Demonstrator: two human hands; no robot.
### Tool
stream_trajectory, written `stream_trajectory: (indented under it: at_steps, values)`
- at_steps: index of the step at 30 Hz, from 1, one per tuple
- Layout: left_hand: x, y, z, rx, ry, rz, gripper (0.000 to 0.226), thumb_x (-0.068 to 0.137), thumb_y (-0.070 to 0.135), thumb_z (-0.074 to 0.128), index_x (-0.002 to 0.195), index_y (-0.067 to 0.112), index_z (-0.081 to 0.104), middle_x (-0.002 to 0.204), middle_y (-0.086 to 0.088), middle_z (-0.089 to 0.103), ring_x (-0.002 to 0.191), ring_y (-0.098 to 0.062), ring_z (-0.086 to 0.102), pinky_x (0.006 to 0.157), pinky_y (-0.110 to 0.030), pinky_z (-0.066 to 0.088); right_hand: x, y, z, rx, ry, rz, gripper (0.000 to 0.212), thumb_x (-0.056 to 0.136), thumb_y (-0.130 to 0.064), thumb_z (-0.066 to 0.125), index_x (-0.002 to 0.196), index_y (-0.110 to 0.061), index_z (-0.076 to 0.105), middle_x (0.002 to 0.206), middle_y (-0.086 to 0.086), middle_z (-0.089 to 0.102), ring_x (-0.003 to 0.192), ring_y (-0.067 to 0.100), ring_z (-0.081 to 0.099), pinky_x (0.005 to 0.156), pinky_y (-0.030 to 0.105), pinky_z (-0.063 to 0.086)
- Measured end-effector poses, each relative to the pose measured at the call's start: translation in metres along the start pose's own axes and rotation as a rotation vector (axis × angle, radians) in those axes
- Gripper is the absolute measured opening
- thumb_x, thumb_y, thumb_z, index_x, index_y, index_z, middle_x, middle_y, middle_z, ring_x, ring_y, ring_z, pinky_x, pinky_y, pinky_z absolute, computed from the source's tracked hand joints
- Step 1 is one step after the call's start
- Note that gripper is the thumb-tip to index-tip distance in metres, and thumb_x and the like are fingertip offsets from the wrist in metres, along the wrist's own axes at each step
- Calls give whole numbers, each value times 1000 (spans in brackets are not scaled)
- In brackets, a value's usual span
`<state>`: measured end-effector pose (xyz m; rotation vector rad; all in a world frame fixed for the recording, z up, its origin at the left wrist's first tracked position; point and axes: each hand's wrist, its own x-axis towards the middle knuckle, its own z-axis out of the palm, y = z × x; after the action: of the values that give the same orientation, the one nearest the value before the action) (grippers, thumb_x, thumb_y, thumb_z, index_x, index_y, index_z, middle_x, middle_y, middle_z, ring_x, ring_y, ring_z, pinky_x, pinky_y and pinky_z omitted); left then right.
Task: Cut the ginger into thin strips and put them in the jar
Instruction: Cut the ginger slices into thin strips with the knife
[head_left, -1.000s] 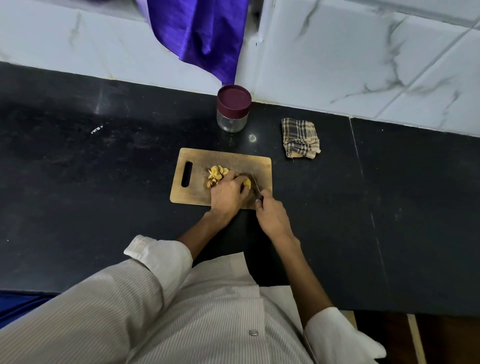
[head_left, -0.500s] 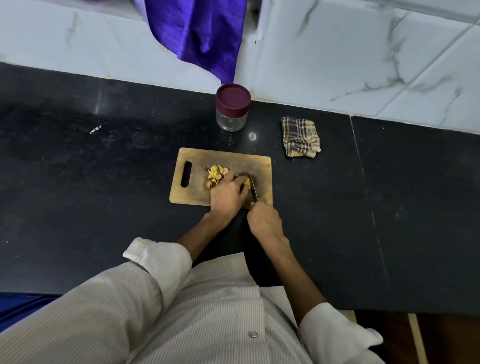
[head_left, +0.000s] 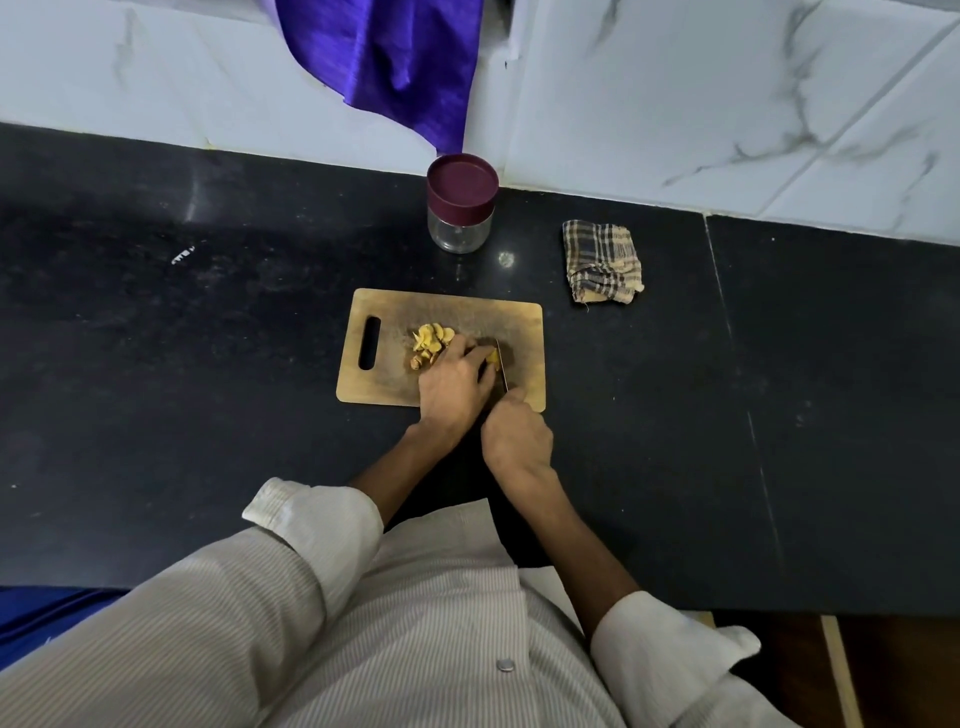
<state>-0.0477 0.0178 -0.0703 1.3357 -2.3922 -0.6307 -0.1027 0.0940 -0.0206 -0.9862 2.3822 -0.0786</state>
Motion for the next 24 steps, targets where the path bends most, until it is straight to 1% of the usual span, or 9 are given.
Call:
stream_trajectory:
  at_steps: [7, 11, 13, 15, 20, 22, 24]
  values:
    - [0, 1, -1, -10, 3, -6, 30, 96, 28, 52, 122, 17, 62, 120, -4, 53, 98, -18, 60, 76, -32, 53, 1, 0, -3, 9, -19, 5, 31, 103, -14, 36, 133, -3, 40, 128, 19, 60, 118, 34, 59, 92, 42, 46]
    - [-1, 1, 0, -13, 7, -2, 30, 96, 27, 53, 122, 16, 63, 120, -5, 53, 98, -18, 60, 76, -32, 53, 1, 8, -6, 56, -30, -25, 31, 103, -18, 40, 131, -3, 43, 125, 18, 61, 113, 35, 60, 86, 42, 45]
    - [0, 2, -1, -17, 9, -3, 29, 95, 26, 54, 120, 15, 64, 119, -5, 54, 97, -20, 60, 75, -34, 54, 0, 10, -6, 98, -10, -34, 30, 105, -20, 37, 129, -4, 44, 123, 19, 61, 111, 35, 60, 83, 41, 45]
    - [-1, 3, -1, -19, 10, -9, 28, 95, 25, 54, 119, 15, 64, 118, -6, 54, 96, -20, 60, 75, -34, 53, -1, 11, -6, 113, -2, -36, 30, 105, -21, 36, 129, -4, 44, 122, 19, 61, 110, 35, 60, 84, 43, 45]
    - [-1, 3, -1, -23, -1, -15, 30, 96, 26, 53, 122, 16, 63, 120, -5, 53, 99, -19, 59, 79, -36, 54, -2, 13, -5, 121, 11, -54, 28, 106, -22, 34, 126, -5, 46, 118, 18, 63, 106, 34, 62, 82, 43, 46]
    - [-1, 3, -1, -26, -1, -18, 29, 96, 26, 53, 121, 15, 63, 119, -5, 53, 98, -20, 60, 78, -36, 54, -1, 14, -5, 113, 18, -66, 27, 107, -23, 34, 124, -6, 46, 117, 18, 64, 105, 34, 62, 78, 41, 44]
    - [-1, 4, -2, -27, 0, -15, 29, 95, 26, 53, 120, 15, 64, 119, -6, 53, 97, -20, 60, 77, -34, 53, -2, 15, -5, 113, 23, -74, 27, 107, -23, 34, 123, -6, 47, 116, 18, 64, 105, 35, 62, 79, 41, 44]
